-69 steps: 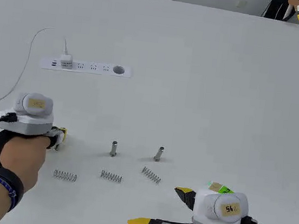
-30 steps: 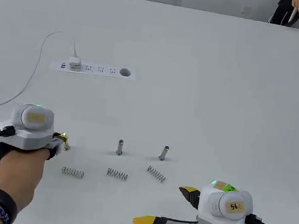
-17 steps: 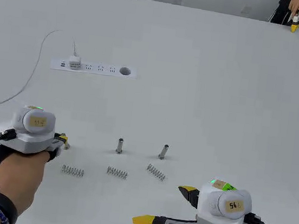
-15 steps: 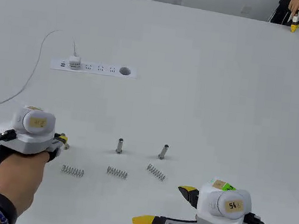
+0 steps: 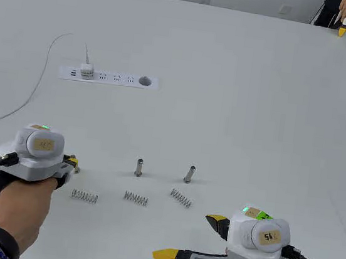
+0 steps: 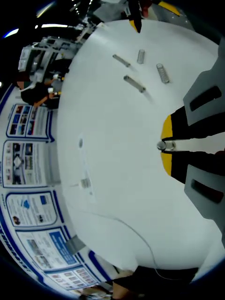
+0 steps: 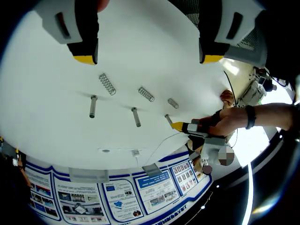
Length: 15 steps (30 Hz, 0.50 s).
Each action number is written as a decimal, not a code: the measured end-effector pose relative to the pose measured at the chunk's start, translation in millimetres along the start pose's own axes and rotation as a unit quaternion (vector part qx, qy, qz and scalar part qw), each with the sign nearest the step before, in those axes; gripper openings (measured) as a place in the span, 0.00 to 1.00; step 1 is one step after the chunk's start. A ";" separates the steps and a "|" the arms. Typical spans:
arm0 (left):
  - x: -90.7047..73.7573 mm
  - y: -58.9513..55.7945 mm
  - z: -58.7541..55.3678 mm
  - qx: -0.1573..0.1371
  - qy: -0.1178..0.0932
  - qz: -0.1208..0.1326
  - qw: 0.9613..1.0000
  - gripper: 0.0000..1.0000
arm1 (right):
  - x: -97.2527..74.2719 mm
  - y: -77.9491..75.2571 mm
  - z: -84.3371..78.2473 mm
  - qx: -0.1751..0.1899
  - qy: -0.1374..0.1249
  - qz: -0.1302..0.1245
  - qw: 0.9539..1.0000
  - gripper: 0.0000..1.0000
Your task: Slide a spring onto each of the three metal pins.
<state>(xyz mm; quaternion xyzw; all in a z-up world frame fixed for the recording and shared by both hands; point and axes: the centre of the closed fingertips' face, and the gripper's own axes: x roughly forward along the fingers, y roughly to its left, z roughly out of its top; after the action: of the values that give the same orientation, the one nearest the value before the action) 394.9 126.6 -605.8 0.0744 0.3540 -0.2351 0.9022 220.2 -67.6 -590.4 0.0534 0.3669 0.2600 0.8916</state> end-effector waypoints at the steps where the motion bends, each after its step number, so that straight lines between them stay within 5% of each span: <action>1: 0.0 -0.1 -0.1 0.001 0.000 0.000 1.000 0.07 | 0.1 0.0 -0.1 0.000 0.000 0.000 1.000 0.90; 15: -1.1 -2.9 -0.8 0.011 -0.003 0.003 1.000 0.07 | 0.6 0.4 -0.1 0.001 0.000 0.001 1.000 0.90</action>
<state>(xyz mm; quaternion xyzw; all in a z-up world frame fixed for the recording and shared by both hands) 392.4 124.6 -605.6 0.0849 0.3488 -0.2360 0.9030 220.3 -66.9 -590.8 0.0549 0.3672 0.2602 0.8913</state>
